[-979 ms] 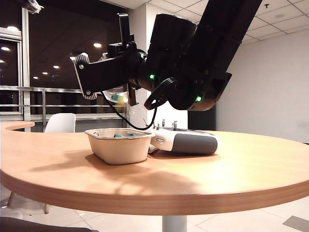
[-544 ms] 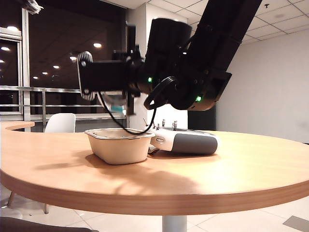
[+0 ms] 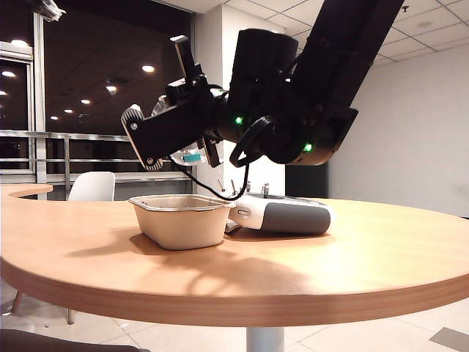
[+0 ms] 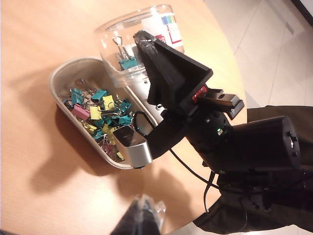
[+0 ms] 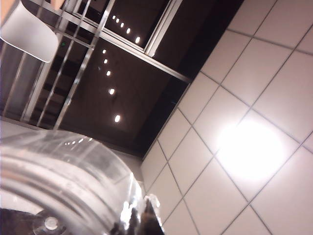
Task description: Pick up the box filled with clips, pour some clips from it into the rectangular paper box, and then put the clip box back on the table.
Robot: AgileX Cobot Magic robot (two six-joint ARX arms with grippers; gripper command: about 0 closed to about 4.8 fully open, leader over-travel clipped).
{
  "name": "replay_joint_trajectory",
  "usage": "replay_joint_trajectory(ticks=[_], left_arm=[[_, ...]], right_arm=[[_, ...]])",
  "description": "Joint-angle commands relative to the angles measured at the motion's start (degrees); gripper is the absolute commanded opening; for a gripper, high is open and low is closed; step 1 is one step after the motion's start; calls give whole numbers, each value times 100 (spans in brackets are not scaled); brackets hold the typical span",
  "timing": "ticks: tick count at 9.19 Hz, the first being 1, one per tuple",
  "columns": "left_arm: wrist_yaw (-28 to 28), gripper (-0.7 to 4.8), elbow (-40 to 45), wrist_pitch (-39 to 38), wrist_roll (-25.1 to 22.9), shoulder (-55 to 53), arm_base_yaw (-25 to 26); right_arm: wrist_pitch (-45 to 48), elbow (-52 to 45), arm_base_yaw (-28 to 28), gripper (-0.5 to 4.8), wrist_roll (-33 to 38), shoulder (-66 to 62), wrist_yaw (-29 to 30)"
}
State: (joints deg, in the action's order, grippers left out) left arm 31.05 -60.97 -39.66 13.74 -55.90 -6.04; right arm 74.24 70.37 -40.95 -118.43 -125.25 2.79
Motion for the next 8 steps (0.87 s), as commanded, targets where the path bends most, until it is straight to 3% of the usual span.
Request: replay_joint_trajectory(ticks=[1, 2, 3, 4, 5, 6, 7, 8], left_arm=[[20, -5, -24, 74, -24, 13, 7], [20, -5, -24, 74, -26, 13, 7], [26, -5, -24, 70, -22, 15, 7], [26, -5, -24, 68, -20, 15, 7], [28, -5, -26, 24, -15, 24, 7], [26, -5, -26, 22, -17, 24, 7], [26, -5, -26, 22, -17, 24, 7], [24, -5, -26, 24, -17, 24, 7]], right_arm=[[138, 31, -13, -4, -44, 140, -28], [262, 22, -70, -4, 1325, 140, -380], [-4642, 155, 33, -2, 6105, 1797, -800], [-6161, 466, 243, -2, 7069, 2385, -855], [-8985, 1705, 1209, -2, 8382, 2909, -1054], [-9735, 2024, 1773, -2, 9047, 2909, -1056], [-10236, 2031, 2763, -2, 9945, 2702, -476], [-10229, 2031, 3005, -2, 9960, 2435, -415]])
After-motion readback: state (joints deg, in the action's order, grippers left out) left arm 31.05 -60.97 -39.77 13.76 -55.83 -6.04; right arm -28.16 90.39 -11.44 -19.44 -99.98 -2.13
